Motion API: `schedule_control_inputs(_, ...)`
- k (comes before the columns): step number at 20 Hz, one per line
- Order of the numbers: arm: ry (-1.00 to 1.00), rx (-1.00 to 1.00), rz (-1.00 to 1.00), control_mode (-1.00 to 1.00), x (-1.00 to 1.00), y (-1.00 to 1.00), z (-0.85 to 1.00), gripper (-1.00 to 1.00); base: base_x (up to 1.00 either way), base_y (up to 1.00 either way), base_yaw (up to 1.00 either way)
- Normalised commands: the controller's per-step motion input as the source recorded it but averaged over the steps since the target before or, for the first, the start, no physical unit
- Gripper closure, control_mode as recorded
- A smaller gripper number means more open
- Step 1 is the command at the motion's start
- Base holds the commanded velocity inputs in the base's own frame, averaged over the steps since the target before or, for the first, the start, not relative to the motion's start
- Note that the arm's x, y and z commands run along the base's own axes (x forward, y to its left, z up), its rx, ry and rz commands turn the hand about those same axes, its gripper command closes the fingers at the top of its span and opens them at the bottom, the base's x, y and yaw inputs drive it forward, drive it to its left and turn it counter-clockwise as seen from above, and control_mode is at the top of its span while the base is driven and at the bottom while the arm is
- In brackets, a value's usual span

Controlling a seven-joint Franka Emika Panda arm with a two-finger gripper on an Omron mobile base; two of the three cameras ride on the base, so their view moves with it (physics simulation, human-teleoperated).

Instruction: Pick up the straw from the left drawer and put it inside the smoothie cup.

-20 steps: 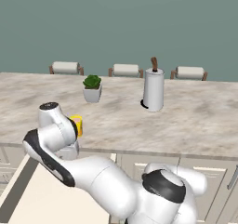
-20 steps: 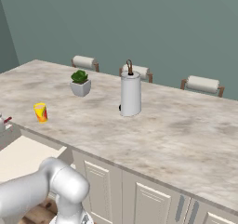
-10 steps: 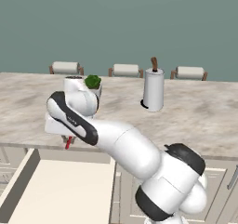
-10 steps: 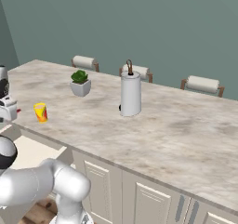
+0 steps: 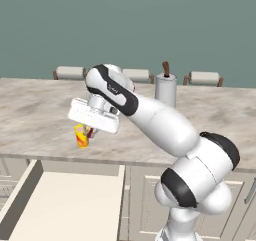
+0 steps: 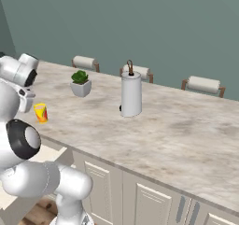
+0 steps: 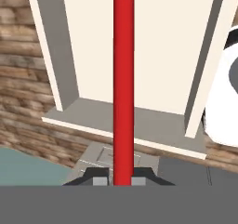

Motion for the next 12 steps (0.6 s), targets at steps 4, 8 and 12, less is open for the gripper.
schedule_control_inputs(4,0.3,0.23,0.0,-1.0,0.18,-0.34,0.48,1.0,0.0,0.0,0.0)
schedule_control_inputs(8,0.3,0.2,0.0,-1.0,0.16,-0.21,0.15,1.0,0.0,0.0,0.0)
schedule_control_inputs(12,0.3,0.12,-0.01,-1.0,0.24,0.0,0.0,1.0,0.0,0.0,0.0)
